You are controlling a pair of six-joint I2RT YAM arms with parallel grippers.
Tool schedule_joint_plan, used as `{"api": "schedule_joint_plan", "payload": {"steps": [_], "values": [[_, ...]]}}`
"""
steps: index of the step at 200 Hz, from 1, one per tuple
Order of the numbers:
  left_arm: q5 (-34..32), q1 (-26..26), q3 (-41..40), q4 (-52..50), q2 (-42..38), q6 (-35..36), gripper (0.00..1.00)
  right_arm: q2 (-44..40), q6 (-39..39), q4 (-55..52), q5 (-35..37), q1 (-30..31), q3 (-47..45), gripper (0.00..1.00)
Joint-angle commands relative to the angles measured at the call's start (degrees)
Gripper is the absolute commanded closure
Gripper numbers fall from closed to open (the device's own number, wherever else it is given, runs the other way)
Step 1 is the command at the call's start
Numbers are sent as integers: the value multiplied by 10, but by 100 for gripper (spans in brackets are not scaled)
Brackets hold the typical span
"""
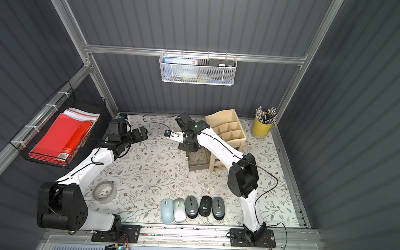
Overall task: Take the mice out of the drawer
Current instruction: Pick up the mouse from the drawer, then place the mouse at the center of the board.
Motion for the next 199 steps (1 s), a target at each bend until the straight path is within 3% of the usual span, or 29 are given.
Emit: {"api": "schedule_joint_plan", "payload": {"steps": [1, 32, 72, 98, 107, 125, 141, 165, 199], "values": [[4, 0, -1, 10, 1, 5, 1, -43, 66, -37, -28, 16, -3, 65], [15, 0, 2, 20, 7, 3, 1, -129, 209, -50, -14, 39, -145, 66], [41, 0, 5, 25, 13, 5, 1, -329, 401, 59, -29, 65, -470, 67], [56, 0, 5, 27, 14, 4, 1, -462, 556, 122, 54, 72, -601, 69], [59, 0, 6, 29, 14, 4, 0, -475, 615, 87, 109, 82, -584, 62], [66, 0, 6, 30, 12, 4, 1, -503, 668, 74, 159, 51, -599, 61], [72, -1, 4, 34, 10, 3, 1, -511, 684, 76, 124, 0, -624, 61], [75, -2, 1, 35, 12, 3, 1, -516, 696, 121, 126, -22, -687, 59], [77, -4, 7, 34, 21, 3, 1, -494, 693, 205, 57, -73, -731, 59]]}}
